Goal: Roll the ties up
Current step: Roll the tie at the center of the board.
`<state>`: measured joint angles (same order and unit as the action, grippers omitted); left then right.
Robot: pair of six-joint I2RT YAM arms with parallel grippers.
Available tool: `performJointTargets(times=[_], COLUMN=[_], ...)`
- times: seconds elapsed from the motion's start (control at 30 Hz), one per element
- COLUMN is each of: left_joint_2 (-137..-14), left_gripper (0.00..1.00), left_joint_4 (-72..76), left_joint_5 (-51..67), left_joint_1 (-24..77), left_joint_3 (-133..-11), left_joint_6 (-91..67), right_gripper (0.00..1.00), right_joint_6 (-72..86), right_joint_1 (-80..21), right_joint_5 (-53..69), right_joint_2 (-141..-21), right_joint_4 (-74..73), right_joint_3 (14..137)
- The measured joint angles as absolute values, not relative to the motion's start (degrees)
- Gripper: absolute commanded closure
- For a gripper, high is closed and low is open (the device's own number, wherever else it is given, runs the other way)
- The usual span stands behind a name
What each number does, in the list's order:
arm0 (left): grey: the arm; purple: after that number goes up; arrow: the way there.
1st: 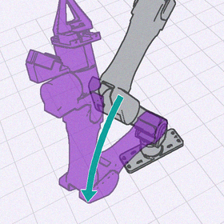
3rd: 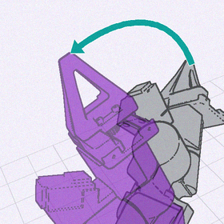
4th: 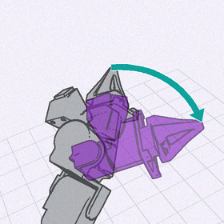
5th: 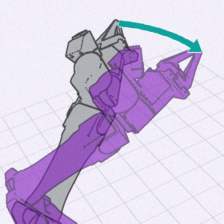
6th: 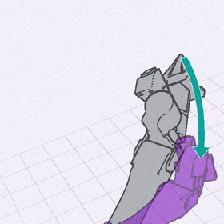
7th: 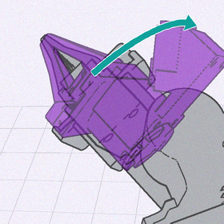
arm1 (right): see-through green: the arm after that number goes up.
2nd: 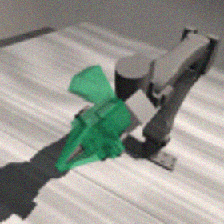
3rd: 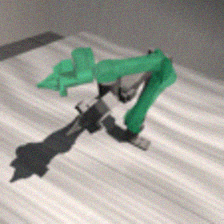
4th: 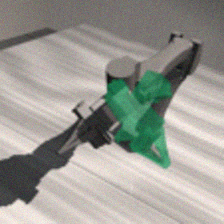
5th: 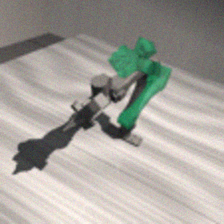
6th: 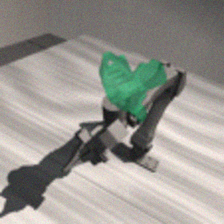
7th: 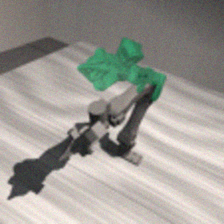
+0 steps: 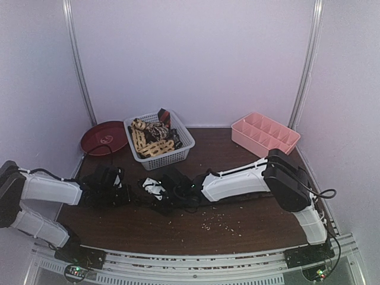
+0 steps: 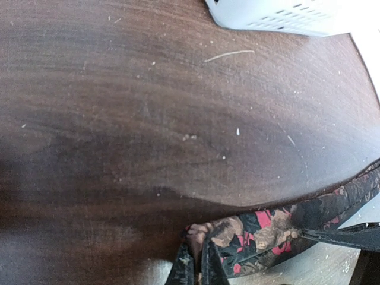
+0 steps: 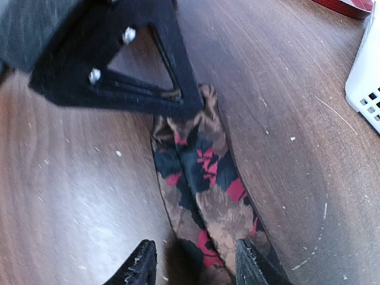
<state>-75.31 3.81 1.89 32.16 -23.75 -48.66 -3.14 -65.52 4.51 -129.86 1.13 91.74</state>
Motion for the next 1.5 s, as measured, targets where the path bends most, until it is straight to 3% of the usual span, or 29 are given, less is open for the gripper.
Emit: performJointTargets(times=[0.33, 0.5, 0.73, 0.93, 1.07, 1.17, 1.33, 1.5], left_joint_2=[-77.2, -77.6, -77.8, -77.6, -77.4, -77.1, -76.8, -76.8], left_gripper=[1.00, 0.98, 0.86, 0.74, 0.73, 0.78, 0.98, 1.00], left_joint_4=[6.6, 7.4, 6.8, 5.2, 3.9, 3.2, 2.8, 2.9], left_joint_5=[3.3, 4.4, 4.8, 4.8, 4.5, 4.3, 4.3, 4.9], left_joint_1=[29.4, 28.4, 27.8, 27.7, 27.7, 27.7, 27.7, 27.7], left_joint_3=[-23.8, -23.8, -23.8, -23.8, -23.9, -24.0, -24.3, -24.9], left_joint_6=[-48.2, -48.0, -47.8, -47.7, -47.5, -47.3, -46.8, -46.0], right_gripper=[0.60, 0.79, 1.00, 1.00, 1.00, 1.00, 0.98, 0.89], right_joint_6=[-10.8, -12.9, -14.7, -15.0, -14.9, -14.8, -13.5, -10.8], right_joint_1=[-62.3, -62.0, -62.3, -62.3, -62.3, -62.3, -62.3, -62.2], right_joint_5=[4.5, 5.0, 5.8, 6.7, 7.0, 7.2, 8.1, 9.9], right_joint_2=[-131.2, -131.4, -131.5, -131.5, -131.5, -131.5, -131.5, -131.5], right_joint_4=[-0.7, -0.8, -1.2, -1.1, -1.1, -1.1, -1.2, -1.3], right_joint_3=[92.6, 92.8, 92.8, 92.8, 92.8, 92.8, 92.9, 92.9])
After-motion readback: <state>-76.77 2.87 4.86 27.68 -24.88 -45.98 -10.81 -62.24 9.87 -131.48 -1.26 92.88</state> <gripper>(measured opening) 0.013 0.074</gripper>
